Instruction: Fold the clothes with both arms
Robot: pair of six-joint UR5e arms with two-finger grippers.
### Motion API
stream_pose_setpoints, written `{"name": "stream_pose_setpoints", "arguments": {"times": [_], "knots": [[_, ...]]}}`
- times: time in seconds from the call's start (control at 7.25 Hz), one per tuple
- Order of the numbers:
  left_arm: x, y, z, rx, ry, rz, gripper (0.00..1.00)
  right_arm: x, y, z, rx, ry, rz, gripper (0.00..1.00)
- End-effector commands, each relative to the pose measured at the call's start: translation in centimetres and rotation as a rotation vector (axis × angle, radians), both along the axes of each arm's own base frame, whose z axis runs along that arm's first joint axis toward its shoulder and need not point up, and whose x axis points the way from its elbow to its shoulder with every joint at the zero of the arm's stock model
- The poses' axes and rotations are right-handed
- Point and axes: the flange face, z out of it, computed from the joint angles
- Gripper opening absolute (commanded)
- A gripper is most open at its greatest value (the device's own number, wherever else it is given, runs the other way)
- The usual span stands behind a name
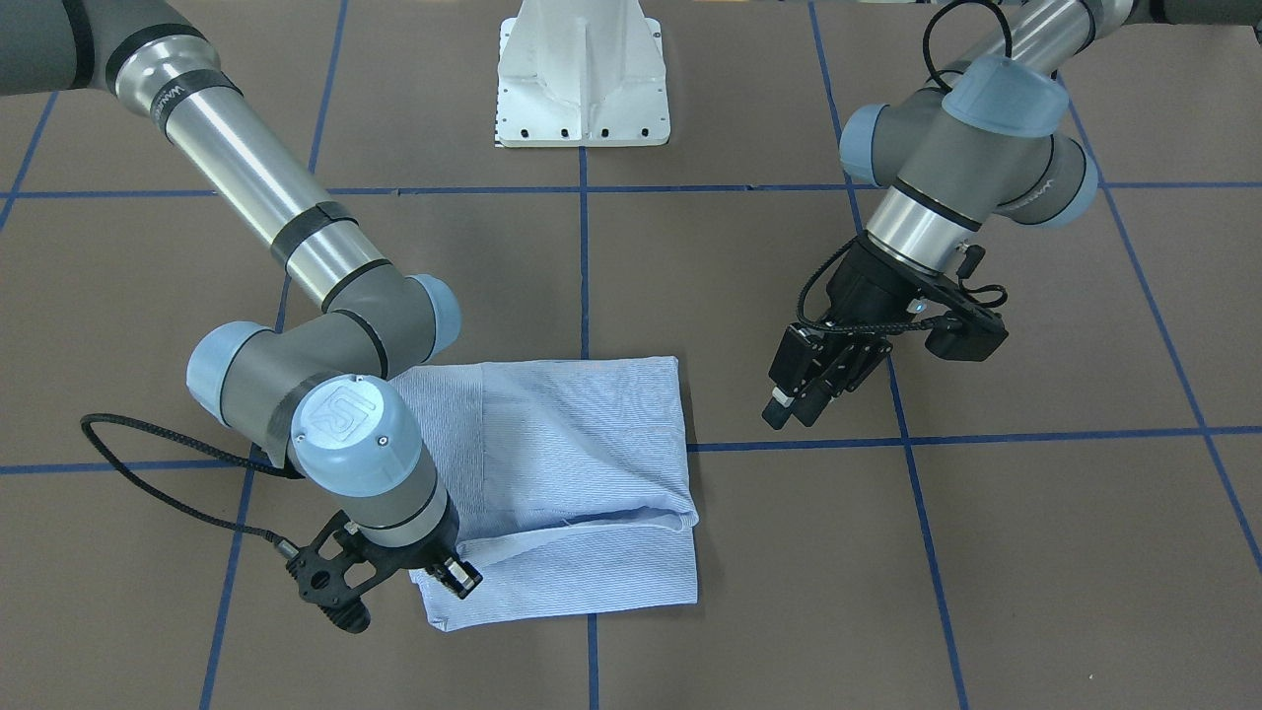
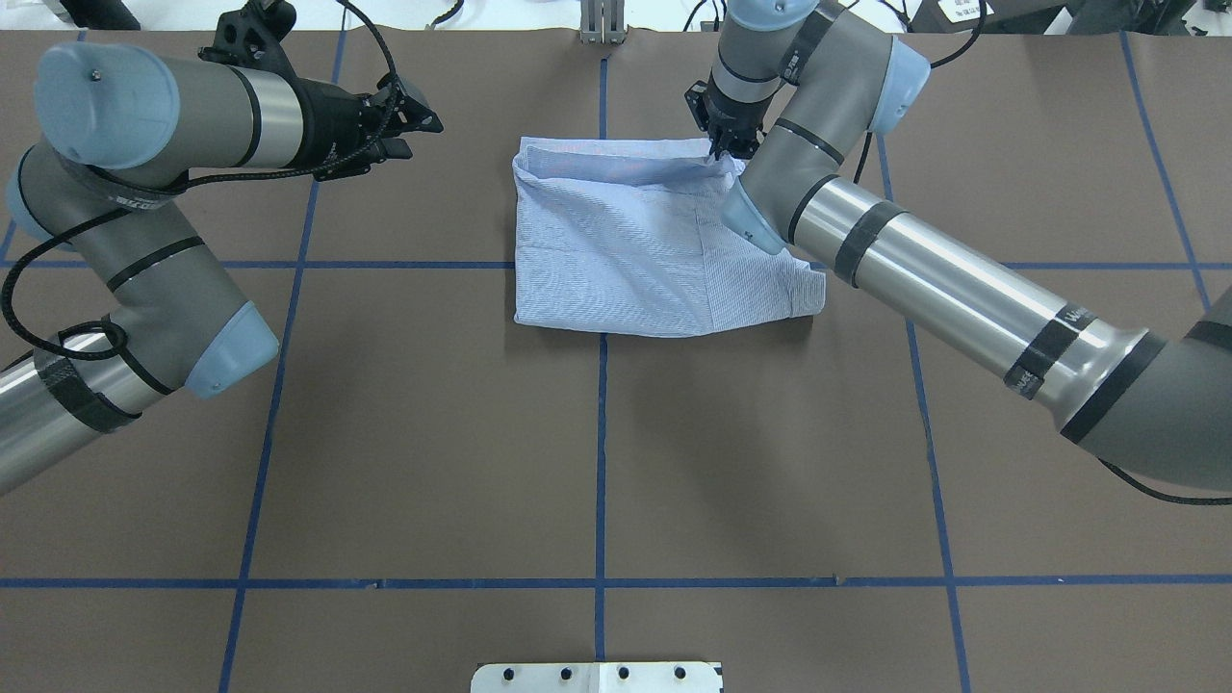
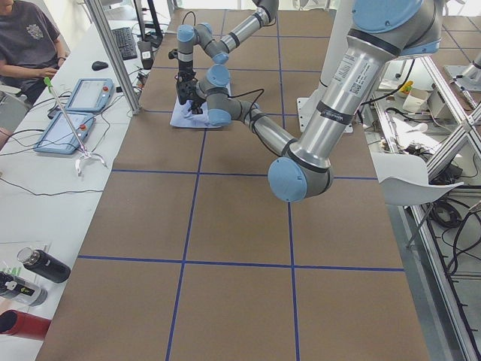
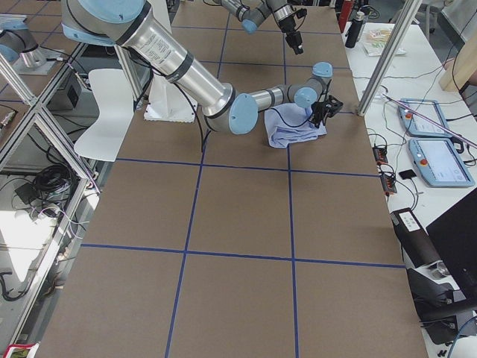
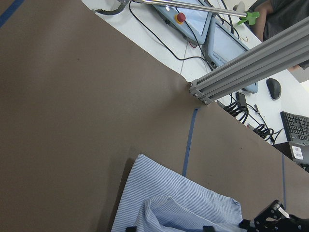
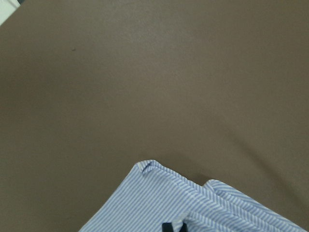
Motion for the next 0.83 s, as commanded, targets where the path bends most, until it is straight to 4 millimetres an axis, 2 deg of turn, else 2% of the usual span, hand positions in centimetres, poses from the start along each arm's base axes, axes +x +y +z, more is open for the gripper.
{"name": "stream_pose_setpoints", "arguments": {"times": [0.0,0.14,0.28,0.41,0.55,0.69], "knots": [[0.3,0.0,0.1,-0.003,-0.004,0.004,0.55,1.2,-2.2,2.3,0.098,0.096,-0.068,0.00],[0.4,-0.1,-0.3,-0.001,0.000,0.005,0.56,1.3,-2.4,3.3,0.122,0.129,-0.087,0.00],[0.9,-0.2,-0.1,-0.008,-0.002,0.009,0.57,2.5,-3.2,3.4,0.141,0.145,-0.088,0.00],[2.7,-0.3,-0.4,-0.015,-0.005,0.026,0.58,4.5,-4.6,5.5,0.129,0.174,-0.091,0.31],[4.7,-0.6,-0.5,-0.053,0.006,0.036,0.58,7.9,-6.4,6.0,0.141,0.182,-0.091,0.38],[6.3,0.0,-0.2,-0.076,0.011,0.052,0.58,10.1,-7.4,6.6,0.128,0.179,-0.074,0.38]]}}
